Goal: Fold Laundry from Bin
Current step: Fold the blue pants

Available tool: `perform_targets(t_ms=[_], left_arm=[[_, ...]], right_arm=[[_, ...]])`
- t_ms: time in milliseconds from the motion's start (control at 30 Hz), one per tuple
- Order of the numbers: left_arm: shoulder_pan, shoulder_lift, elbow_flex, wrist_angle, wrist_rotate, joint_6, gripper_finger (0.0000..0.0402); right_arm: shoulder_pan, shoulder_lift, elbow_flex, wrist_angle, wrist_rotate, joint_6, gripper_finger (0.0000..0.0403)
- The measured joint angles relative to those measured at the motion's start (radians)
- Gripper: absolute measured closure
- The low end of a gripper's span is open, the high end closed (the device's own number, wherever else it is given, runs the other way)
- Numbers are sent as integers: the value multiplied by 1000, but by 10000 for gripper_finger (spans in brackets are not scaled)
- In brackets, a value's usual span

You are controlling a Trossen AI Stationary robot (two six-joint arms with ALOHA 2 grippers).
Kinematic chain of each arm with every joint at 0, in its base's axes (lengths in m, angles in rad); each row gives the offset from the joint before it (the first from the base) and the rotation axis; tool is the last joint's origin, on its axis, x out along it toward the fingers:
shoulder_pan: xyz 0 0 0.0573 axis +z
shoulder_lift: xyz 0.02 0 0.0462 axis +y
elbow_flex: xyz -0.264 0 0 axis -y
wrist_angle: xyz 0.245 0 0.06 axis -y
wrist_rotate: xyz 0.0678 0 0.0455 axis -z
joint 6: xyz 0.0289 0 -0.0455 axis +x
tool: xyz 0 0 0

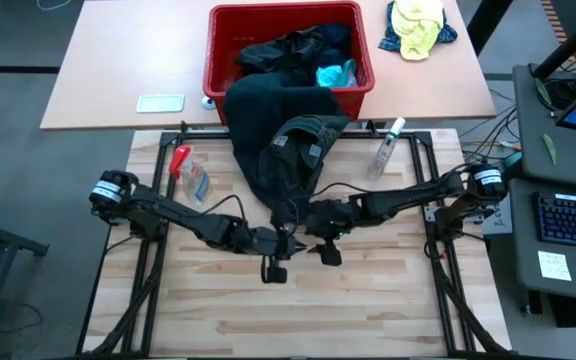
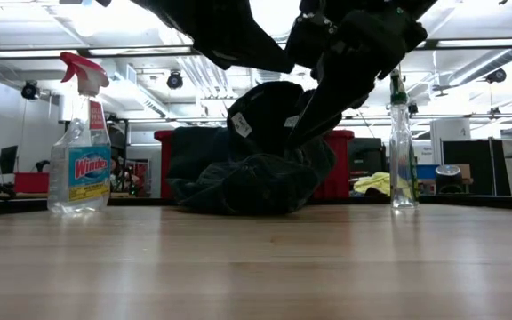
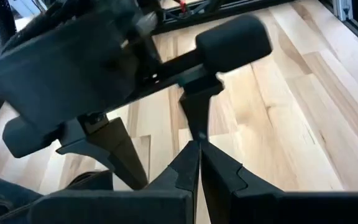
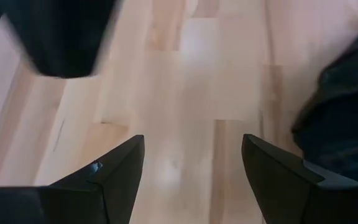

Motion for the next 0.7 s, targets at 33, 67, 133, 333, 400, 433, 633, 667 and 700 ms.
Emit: perform_targets(t_ms=[33, 67, 133, 333, 400, 433, 633, 667, 700], left_arm=[[-2, 0, 0, -5, 0, -3, 401], [-4, 0, 0, -10, 0, -12, 401], [-9, -2, 0, -28, -1, -27, 401], [-43, -4, 0, -144, 1, -65, 401], [-46, -5, 0, -156, 1, -83, 401], [-49, -5, -1, -158, 1, -87, 401], [-67, -5, -8, -154, -4, -103, 401], [-68, -5, -8, -151, -7, -103, 401], [-68, -5, -9, -150, -12, -103, 401]], right_arm=[[0, 0, 0, 0, 0, -8, 147], [-1, 0, 0, 0, 2, -14, 147], [-6, 0, 2, 1, 4, -27, 145], [-9, -1, 5, 6, 3, -56, 148], [-11, -1, 5, 9, 3, -66, 149], [-11, -1, 5, 10, 3, -77, 149], [-13, -1, 5, 16, 2, -141, 149], [-14, -1, 5, 21, 2, -148, 149], [-15, -1, 5, 27, 1, -156, 149]])
